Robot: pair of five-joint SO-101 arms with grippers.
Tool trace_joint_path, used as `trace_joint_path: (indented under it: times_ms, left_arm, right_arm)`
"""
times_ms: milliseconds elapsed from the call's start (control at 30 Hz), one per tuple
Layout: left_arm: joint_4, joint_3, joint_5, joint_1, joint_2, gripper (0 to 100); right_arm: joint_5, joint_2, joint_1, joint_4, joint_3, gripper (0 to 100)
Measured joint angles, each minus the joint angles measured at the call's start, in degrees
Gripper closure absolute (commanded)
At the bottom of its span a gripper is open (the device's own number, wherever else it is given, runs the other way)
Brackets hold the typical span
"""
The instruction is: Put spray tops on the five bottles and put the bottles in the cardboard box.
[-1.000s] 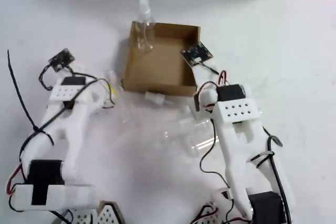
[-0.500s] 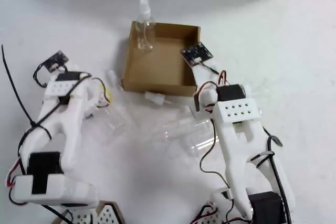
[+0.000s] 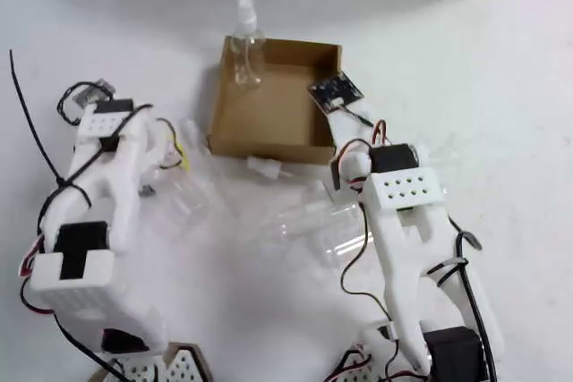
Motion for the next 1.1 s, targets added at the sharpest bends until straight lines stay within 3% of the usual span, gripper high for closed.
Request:
trace_joint_path:
  times_ms: [133, 600, 667, 833, 1100]
  left_arm:
    - [0.0, 0.1, 0.0, -0.4, 0.4, 63]
    - [-1.5, 0.1, 0.0, -1.6, 2.9, 70]
    - [-1.5, 0.1, 0.0, -1.6, 3.3, 74]
    - [-2.4, 0.0, 0.0, -1.6, 3.4, 97]
    - [-3.7, -0.1, -6.9, -1.5, 3.3, 97]
  right_arm:
    - [0.0, 0.0, 0.0, 0.0, 0.0, 93.7]
    - [0.0, 0.0, 0.0, 0.0, 0.0, 93.7]
    - [0.0, 0.0, 0.0, 0.0, 0.0, 93.7]
    - [0.0, 0.0, 0.0, 0.0, 0.0, 93.7]
    - [0.0, 0.0, 0.0, 0.0, 0.0, 93.7]
